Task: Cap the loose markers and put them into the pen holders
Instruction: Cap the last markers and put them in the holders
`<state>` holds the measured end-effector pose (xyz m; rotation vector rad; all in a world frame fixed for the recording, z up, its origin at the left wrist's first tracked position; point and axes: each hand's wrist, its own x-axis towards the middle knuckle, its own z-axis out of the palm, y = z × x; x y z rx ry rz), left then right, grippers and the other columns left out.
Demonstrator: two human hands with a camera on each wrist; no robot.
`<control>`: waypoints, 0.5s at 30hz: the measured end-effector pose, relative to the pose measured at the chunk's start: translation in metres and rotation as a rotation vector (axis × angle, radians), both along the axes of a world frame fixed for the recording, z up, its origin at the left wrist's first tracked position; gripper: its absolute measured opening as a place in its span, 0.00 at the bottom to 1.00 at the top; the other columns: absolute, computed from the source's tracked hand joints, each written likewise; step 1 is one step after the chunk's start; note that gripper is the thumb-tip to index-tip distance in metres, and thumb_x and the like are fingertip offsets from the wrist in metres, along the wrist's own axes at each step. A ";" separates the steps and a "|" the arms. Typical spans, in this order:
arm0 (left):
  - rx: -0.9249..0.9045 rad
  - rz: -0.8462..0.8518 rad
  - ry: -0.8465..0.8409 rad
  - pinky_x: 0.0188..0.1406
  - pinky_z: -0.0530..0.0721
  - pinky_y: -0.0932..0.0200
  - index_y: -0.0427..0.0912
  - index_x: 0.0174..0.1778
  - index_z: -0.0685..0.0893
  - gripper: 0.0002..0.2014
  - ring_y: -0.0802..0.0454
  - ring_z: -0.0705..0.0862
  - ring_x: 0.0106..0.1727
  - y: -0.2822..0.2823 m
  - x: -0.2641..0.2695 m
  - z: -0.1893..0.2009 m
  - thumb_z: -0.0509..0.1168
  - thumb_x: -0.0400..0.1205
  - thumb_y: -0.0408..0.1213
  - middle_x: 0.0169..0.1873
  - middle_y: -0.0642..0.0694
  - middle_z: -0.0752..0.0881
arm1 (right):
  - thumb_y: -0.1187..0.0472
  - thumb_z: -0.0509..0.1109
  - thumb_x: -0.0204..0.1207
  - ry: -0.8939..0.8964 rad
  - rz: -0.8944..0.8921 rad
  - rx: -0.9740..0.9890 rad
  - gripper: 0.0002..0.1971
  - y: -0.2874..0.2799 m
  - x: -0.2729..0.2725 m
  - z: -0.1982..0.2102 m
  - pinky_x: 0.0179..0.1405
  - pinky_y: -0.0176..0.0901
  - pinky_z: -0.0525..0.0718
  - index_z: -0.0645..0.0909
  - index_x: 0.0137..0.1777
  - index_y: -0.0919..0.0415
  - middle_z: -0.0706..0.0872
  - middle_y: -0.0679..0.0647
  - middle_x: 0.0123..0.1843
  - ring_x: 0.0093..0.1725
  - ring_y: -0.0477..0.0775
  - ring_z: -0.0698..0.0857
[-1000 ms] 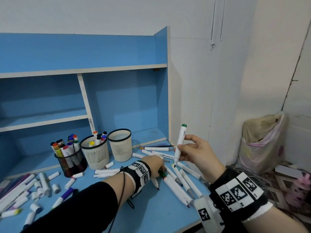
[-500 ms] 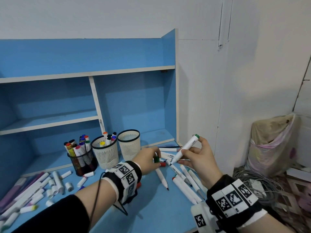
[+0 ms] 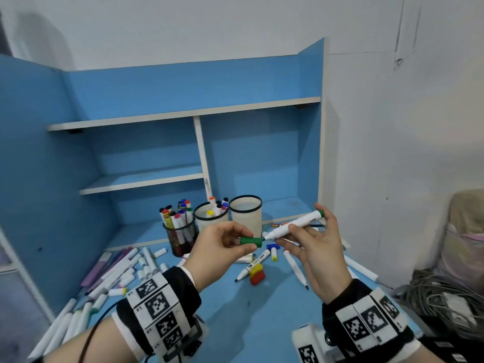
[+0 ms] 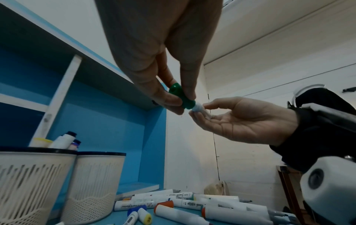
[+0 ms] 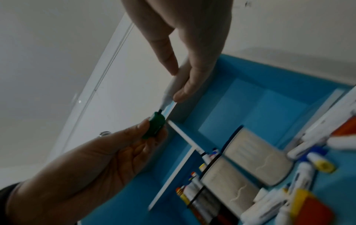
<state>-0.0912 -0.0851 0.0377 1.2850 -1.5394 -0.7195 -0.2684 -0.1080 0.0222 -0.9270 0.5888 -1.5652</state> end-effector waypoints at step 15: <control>-0.034 0.189 0.111 0.37 0.85 0.66 0.44 0.41 0.88 0.07 0.50 0.86 0.34 0.034 0.040 0.012 0.76 0.71 0.29 0.35 0.41 0.91 | 0.80 0.64 0.75 -0.054 0.154 -0.013 0.22 0.010 0.054 0.005 0.45 0.51 0.90 0.65 0.58 0.55 0.83 0.65 0.40 0.40 0.58 0.90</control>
